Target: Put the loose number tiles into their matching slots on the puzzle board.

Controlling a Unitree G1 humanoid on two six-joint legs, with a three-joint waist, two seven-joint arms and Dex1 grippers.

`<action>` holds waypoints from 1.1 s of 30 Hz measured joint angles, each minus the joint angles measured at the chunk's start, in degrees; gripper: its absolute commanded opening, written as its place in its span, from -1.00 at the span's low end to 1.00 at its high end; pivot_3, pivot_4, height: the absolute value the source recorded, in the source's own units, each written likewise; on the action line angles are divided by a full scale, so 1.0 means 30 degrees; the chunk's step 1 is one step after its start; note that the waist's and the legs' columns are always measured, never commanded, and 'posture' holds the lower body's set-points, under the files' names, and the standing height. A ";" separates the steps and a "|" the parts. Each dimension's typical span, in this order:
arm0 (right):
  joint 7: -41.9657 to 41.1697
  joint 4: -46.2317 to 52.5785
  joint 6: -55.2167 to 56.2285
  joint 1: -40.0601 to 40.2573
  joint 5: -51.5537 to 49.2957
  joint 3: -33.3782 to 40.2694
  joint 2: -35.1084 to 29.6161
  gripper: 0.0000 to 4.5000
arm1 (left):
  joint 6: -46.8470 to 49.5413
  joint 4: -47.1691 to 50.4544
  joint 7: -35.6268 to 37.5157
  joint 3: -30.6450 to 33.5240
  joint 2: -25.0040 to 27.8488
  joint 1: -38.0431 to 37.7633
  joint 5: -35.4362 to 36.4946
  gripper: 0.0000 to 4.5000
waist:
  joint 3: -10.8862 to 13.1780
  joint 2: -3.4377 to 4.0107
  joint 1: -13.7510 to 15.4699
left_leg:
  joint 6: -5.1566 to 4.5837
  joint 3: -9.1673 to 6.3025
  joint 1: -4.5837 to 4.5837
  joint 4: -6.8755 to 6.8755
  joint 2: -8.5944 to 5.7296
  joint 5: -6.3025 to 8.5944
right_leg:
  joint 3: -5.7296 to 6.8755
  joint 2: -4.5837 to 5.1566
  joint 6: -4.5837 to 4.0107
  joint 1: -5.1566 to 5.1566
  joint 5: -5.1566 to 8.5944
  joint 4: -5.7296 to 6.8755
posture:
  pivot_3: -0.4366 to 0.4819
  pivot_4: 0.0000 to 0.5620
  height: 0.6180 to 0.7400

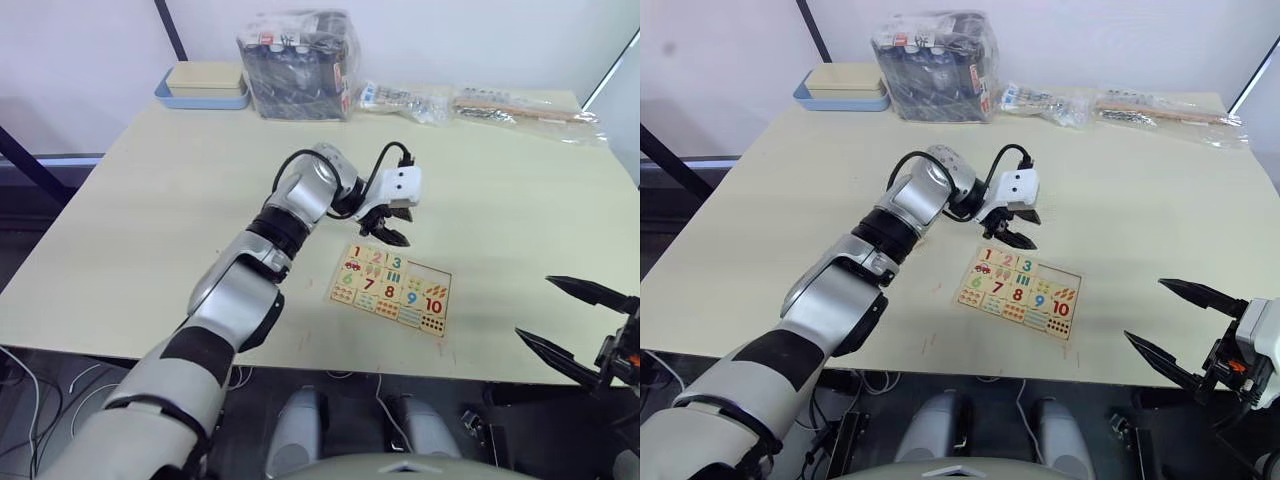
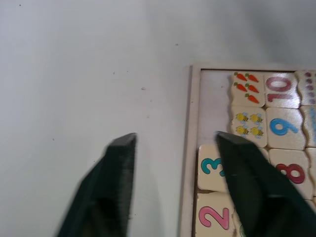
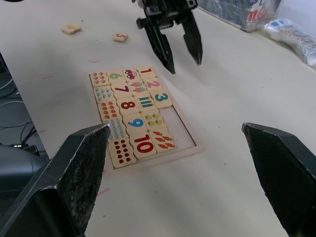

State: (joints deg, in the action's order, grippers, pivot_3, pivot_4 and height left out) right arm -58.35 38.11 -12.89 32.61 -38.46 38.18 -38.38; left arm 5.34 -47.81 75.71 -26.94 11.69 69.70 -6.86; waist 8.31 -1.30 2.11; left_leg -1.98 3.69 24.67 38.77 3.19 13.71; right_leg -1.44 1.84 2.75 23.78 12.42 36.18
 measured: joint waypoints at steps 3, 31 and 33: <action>0.0021 0.0027 0.0002 0.0061 0.0012 -0.0037 0.0064 1.00 | -0.1134 -0.0844 -0.0297 -0.0002 -0.0025 -0.0073 -0.0227 -0.88 | 0.0000 0.0000 0.0001 | -0.0002 -0.0002 -0.0005 0.0007 -0.0001 -0.0001 | 0.0001 -0.0001 -0.0001 0.0000 0.0001 0.0021 | -0.05 -0.47 1.00; 0.0368 0.0091 0.0230 0.0082 0.0123 -0.0496 0.0208 1.00 | -0.2438 -0.1103 0.1710 -0.0102 0.0853 -0.0994 -0.1827 -0.99 | 0.0000 0.0000 -0.0010 | -0.0012 -0.0009 -0.0004 0.0124 0.0002 0.0001 | -0.0001 0.0005 -0.0002 0.0001 0.0004 0.0127 | -0.05 -0.47 1.00; 0.0368 0.0091 0.0234 0.0081 0.0127 -0.0496 0.0209 1.00 | -0.2438 -0.1103 0.1714 -0.0103 0.0843 -0.0994 -0.1870 -0.99 | 0.0000 0.0000 -0.0010 | -0.0012 -0.0009 -0.0004 0.0124 0.0002 0.0001 | -0.0001 0.0005 -0.0002 0.0001 0.0004 0.0127 | -0.05 -0.47 1.00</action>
State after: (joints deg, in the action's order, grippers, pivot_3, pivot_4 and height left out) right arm -57.25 38.38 -12.19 32.86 -38.08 36.69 -37.76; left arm -1.97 -51.12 80.85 -27.25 14.22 66.71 -12.47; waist 8.31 -1.30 2.08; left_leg -2.02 3.66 24.65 39.15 3.20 13.71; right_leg -1.45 1.85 2.75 23.79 12.43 36.56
